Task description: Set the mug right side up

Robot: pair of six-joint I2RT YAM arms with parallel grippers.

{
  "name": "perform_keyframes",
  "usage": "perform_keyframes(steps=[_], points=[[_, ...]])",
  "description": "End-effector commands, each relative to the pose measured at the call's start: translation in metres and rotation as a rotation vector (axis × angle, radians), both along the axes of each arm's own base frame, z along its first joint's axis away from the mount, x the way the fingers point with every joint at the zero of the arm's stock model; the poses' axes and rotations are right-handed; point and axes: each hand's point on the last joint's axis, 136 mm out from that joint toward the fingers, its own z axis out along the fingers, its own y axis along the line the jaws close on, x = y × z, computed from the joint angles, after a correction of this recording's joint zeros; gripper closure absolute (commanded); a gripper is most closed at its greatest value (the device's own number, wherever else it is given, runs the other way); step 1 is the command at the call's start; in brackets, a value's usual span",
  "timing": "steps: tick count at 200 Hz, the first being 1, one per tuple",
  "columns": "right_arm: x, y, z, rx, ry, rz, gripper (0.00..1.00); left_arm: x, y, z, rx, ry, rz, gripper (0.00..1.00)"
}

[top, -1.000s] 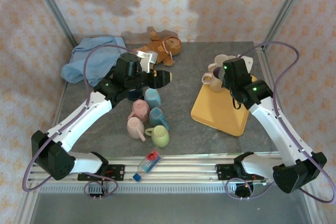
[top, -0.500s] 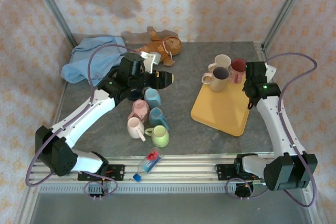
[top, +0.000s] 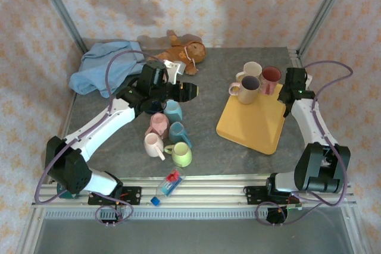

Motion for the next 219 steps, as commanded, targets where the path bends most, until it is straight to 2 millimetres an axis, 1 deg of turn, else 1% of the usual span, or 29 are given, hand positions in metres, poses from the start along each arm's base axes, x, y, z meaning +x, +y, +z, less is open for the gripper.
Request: perform_keyframes(steps=[1, 43, 86, 121, 160, 193, 219], points=[[0.026, -0.007, 0.016, -0.037, -0.12, 0.008, 1.0, -0.003, -0.01, 0.008, 0.003, -0.024, -0.052, 0.38], [0.041, -0.013, -0.002, -0.058, -0.115, 0.002, 1.0, -0.001, -0.011, 0.001, 0.014, -0.015, -0.053, 0.37], [0.047, -0.017, -0.016, -0.086, -0.104, 0.004, 1.0, 0.001, -0.011, -0.001, 0.027, -0.017, -0.049, 0.37], [0.054, -0.013, -0.033, -0.067, -0.094, 0.03, 1.0, 0.0, -0.011, -0.001, 0.027, -0.015, -0.049, 0.36], [0.057, -0.011, -0.044, -0.057, -0.078, 0.045, 1.0, -0.002, -0.007, 0.0, 0.035, -0.022, -0.035, 0.36], [0.057, -0.009, -0.056, -0.039, -0.054, 0.05, 1.0, -0.002, -0.007, -0.001, 0.035, -0.021, -0.034, 0.36], [0.056, -0.007, -0.059, -0.028, -0.051, 0.053, 0.91, -0.003, -0.007, -0.002, 0.036, -0.018, -0.033, 0.36]])
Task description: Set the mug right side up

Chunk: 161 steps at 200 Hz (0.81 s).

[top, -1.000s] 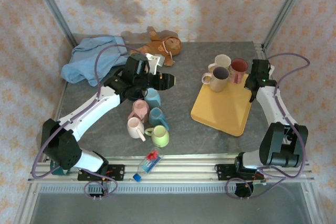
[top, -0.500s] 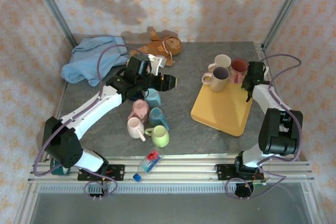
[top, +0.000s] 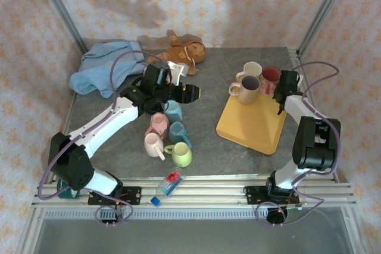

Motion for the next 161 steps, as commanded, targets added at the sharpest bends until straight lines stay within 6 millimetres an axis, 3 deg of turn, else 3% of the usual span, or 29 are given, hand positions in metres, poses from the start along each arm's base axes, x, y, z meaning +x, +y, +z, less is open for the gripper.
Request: perform_keyframes(steps=[1, 108, 161], points=[[0.004, 0.0, -0.001, 0.009, -0.021, 0.001, 0.9, -0.004, -0.001, 0.009, 0.005, -0.03, -0.011, 0.36], [-0.001, 0.003, 0.001, 0.033, -0.021, -0.001, 0.67, -0.005, -0.001, 0.009, 0.003, -0.036, -0.01, 0.36], [-0.002, 0.007, 0.01, 0.059, -0.04, 0.004, 0.62, -0.005, 0.001, 0.011, -0.01, -0.045, 0.0, 0.36]])
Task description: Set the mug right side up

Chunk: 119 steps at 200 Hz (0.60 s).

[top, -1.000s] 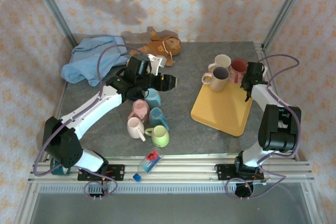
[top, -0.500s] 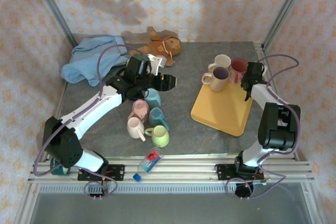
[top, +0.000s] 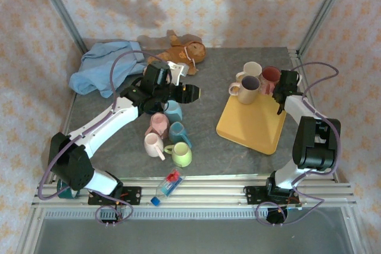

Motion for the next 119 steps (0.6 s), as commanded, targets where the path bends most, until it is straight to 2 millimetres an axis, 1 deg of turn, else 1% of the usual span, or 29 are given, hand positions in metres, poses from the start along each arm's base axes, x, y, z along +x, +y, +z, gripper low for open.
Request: perform_keyframes(steps=[1, 27, 57, 96, 119], points=[[-0.005, 0.0, 0.012, 0.015, -0.026, -0.019, 0.62, -0.005, 0.001, 0.012, -0.011, -0.047, 0.001, 0.36], [-0.007, 0.001, 0.017, 0.022, -0.037, -0.023, 0.62, -0.006, 0.001, 0.012, -0.011, -0.048, 0.001, 0.36], [-0.012, 0.001, 0.02, 0.026, -0.036, -0.03, 0.62, -0.007, 0.002, 0.012, -0.008, -0.05, 0.003, 0.36], [-0.012, 0.0, 0.023, 0.019, -0.03, -0.035, 0.62, -0.007, 0.002, 0.012, -0.011, -0.048, 0.004, 0.36], [-0.013, -0.002, 0.034, 0.01, -0.041, -0.038, 0.61, -0.007, 0.003, 0.012, -0.011, -0.045, 0.005, 0.36]])
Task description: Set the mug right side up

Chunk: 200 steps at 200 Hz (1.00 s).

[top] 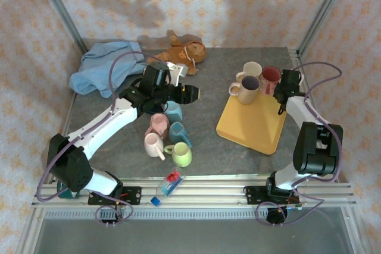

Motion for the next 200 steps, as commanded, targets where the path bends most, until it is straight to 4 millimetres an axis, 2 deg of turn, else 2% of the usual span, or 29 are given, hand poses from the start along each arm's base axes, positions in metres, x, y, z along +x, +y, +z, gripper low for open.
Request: perform_keyframes(steps=[1, 40, 56, 75, 103, 122, 145, 157, 177, 200], points=[[-0.005, -0.005, 0.02, -0.011, -0.024, -0.031, 0.61, -0.004, 0.0, 0.011, -0.01, -0.039, 0.002, 0.36], [-0.014, -0.009, 0.062, -0.022, -0.064, -0.067, 0.54, -0.002, 0.009, 0.011, 0.024, -0.049, 0.05, 0.35], [-0.02, -0.003, 0.078, 0.005, -0.097, -0.055, 0.49, -0.002, 0.014, 0.011, 0.045, -0.059, 0.071, 0.36], [-0.025, 0.014, 0.092, 0.072, -0.12, 0.01, 0.47, -0.003, 0.022, 0.006, 0.103, -0.055, 0.104, 0.35], [-0.035, 0.055, 0.105, 0.197, -0.109, 0.173, 0.47, -0.012, 0.036, -0.005, 0.244, -0.032, 0.128, 0.36], [-0.044, 0.095, 0.111, 0.239, -0.084, 0.329, 0.48, -0.026, 0.041, -0.01, 0.317, -0.04, 0.098, 0.36], [-0.06, 0.145, 0.112, 0.303, -0.034, 0.541, 0.49, -0.055, 0.044, -0.011, 0.359, -0.079, -0.023, 0.37], [-0.071, 0.168, 0.108, 0.316, -0.004, 0.64, 0.49, -0.076, 0.047, -0.01, 0.396, -0.136, -0.146, 0.38], [-0.086, 0.193, 0.103, 0.328, 0.027, 0.765, 0.5, -0.101, 0.062, -0.008, 0.464, -0.257, -0.251, 0.38], [-0.097, 0.212, 0.099, 0.378, 0.034, 0.873, 0.51, -0.129, 0.075, -0.01, 0.545, -0.409, -0.412, 0.37]])
